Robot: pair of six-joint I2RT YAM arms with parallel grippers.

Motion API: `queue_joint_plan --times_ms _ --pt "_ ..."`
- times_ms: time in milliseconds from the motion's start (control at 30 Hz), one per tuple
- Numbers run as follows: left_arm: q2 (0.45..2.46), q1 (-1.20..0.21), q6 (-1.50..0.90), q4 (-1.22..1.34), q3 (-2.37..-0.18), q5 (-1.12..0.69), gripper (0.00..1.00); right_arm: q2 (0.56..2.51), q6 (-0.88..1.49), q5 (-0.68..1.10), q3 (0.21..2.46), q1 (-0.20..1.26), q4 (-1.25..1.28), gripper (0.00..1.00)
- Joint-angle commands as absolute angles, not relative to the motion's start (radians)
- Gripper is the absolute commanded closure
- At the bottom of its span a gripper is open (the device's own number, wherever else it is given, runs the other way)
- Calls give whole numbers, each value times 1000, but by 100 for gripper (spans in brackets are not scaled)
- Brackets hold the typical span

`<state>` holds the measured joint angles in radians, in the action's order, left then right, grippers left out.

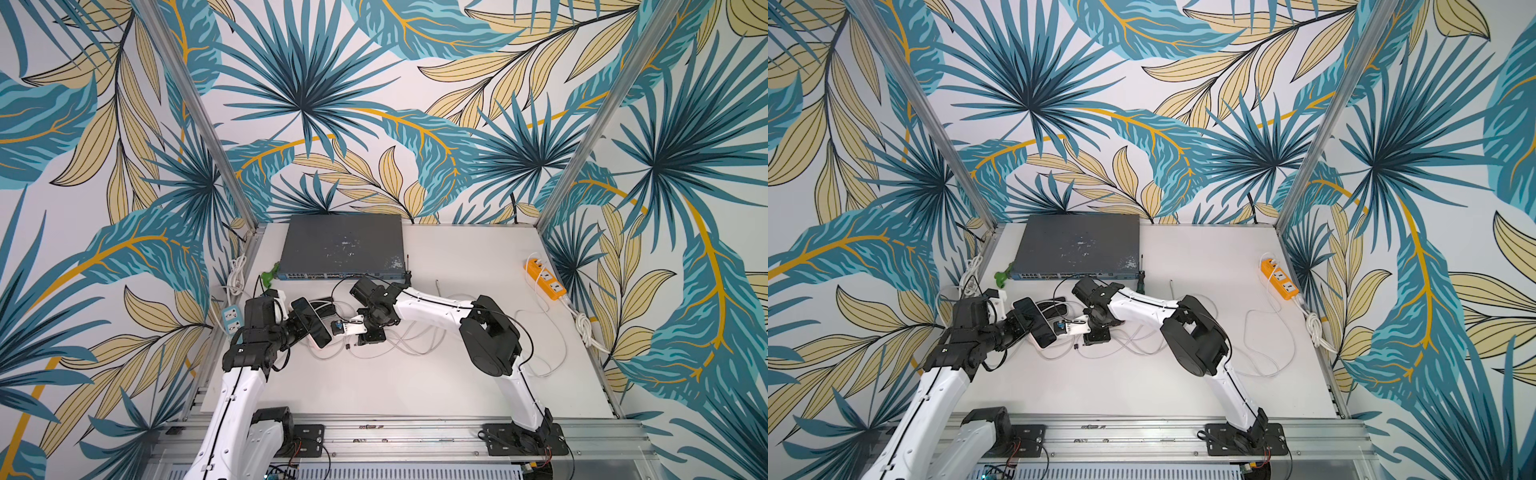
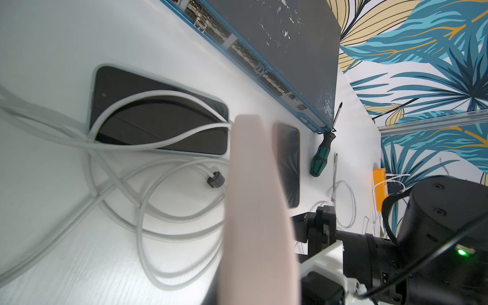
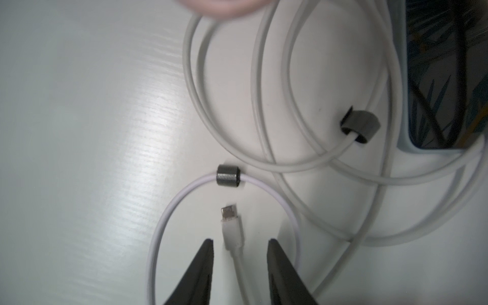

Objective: Plug the charging cable into the phone
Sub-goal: Pick up the charging cable from the center of the board.

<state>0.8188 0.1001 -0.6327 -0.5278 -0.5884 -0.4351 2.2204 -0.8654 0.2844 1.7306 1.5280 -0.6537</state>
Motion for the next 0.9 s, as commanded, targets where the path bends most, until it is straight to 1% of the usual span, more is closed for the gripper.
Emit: queue_joint_plan --times_ms 0,367,867 --pt "818 106 -618 -466 -581 -458 100 2260 -885 295 1751 1541 -683 64" --pt "814 106 -623 -454 -559 -457 100 2267 -879 288 1723 1550 -683 68" --pt "811 107 -623 -449 -549 -457 100 2242 -856 268 1653 1542 -651 69"
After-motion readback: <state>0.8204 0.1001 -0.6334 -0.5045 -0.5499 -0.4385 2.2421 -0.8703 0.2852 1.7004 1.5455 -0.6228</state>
